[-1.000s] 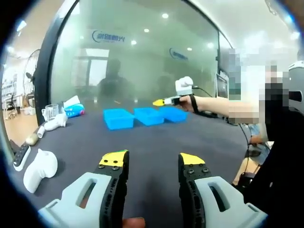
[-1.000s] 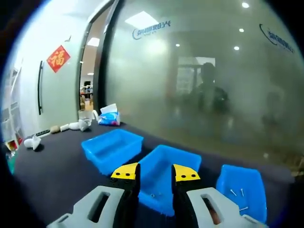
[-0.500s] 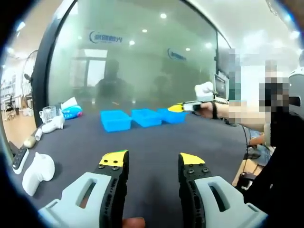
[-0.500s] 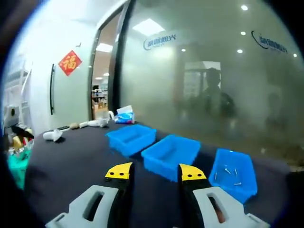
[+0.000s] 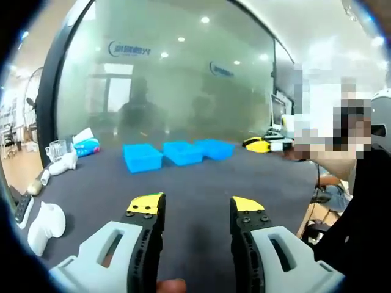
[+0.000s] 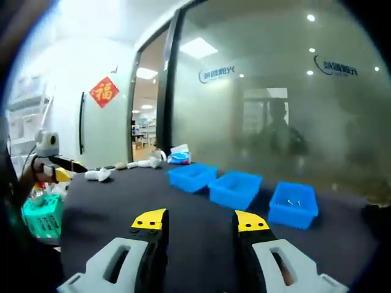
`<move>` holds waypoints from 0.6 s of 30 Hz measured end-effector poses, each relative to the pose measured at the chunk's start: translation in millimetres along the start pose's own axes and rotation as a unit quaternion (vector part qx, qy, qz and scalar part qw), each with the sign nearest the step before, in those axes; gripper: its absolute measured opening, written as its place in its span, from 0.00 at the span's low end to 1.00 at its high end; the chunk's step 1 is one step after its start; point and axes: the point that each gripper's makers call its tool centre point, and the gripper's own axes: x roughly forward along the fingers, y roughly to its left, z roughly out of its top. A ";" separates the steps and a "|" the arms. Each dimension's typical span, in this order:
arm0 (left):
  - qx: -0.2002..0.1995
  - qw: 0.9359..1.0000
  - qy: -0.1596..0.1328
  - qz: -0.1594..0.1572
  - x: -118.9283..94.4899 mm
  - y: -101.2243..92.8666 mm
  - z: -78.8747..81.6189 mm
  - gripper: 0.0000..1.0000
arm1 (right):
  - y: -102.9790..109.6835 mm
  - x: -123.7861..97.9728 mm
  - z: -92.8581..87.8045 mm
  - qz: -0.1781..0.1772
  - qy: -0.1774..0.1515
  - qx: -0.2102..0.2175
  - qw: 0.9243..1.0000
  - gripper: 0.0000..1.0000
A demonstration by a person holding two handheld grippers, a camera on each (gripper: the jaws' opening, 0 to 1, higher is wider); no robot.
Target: Sort the screws, nuts, and washers into the corresponding bins
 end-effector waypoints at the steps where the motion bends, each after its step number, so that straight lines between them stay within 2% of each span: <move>1: 0.001 1.000 0.001 0.000 -0.3 0.1 -0.1 0.41 | 1.3 -4.7 -2.9 0.000 0.002 -0.001 1.000 0.38; 7: 0.004 1.000 0.006 -0.001 -2.3 -0.2 -1.7 0.42 | 8.8 -29.6 -13.6 -0.001 0.007 0.003 1.000 0.38; 9: 0.004 1.000 0.008 -0.003 -2.7 -0.6 -2.8 0.42 | 20.8 -38.3 -21.0 0.013 0.020 -0.007 1.000 0.39; 13: 0.004 1.000 0.013 -0.006 -3.5 -1.5 -6.4 0.43 | 27.4 -48.6 -29.6 0.019 0.031 -0.017 0.999 0.39; 18: 0.000 1.000 0.014 -0.011 -4.1 -3.0 -7.7 0.43 | 30.9 -56.5 -31.3 0.019 0.030 -0.015 0.999 0.39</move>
